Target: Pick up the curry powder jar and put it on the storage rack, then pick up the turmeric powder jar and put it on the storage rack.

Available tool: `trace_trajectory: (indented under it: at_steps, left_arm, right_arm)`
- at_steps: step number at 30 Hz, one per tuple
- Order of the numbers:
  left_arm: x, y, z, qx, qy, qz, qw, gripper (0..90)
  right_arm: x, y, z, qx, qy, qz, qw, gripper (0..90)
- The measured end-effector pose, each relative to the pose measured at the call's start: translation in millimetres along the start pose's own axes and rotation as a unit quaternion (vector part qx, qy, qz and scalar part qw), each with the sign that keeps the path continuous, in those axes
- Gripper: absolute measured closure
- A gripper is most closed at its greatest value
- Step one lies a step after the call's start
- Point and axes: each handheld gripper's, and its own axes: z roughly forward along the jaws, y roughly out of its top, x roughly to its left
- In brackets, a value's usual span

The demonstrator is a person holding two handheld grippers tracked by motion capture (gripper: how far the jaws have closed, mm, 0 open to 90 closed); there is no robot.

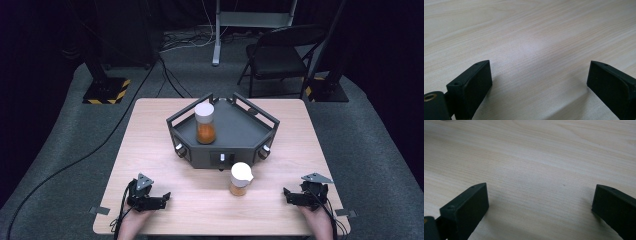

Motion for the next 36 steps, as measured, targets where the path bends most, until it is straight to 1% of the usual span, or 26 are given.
trace_trajectory:
  at_steps: [4,26,31,36]
  left_arm:
    - [-0.8,0.4,0.4,0.0,0.002,-0.003,1.0,4.1]
    - [-0.9,0.6,0.5,0.001,0.002,-0.004,1.0,3.9]
    - [-0.8,0.7,0.7,0.001,0.002,-0.003,1.0,3.8]
    - [-0.8,0.8,0.7,0.001,0.002,-0.004,1.0,3.7]
  right_arm:
    - [0.0,0.0,0.0,0.0,0.0,0.0,1.0,0.0]
    - [-0.2,-0.7,-0.5,-0.001,0.0,0.0,1.0,0.0]
    - [-1.5,-2.4,-2.8,-0.004,0.0,0.003,1.0,3.2]
    - [-4.1,-2.3,-4.7,-0.003,0.006,0.011,0.9999,4.3]
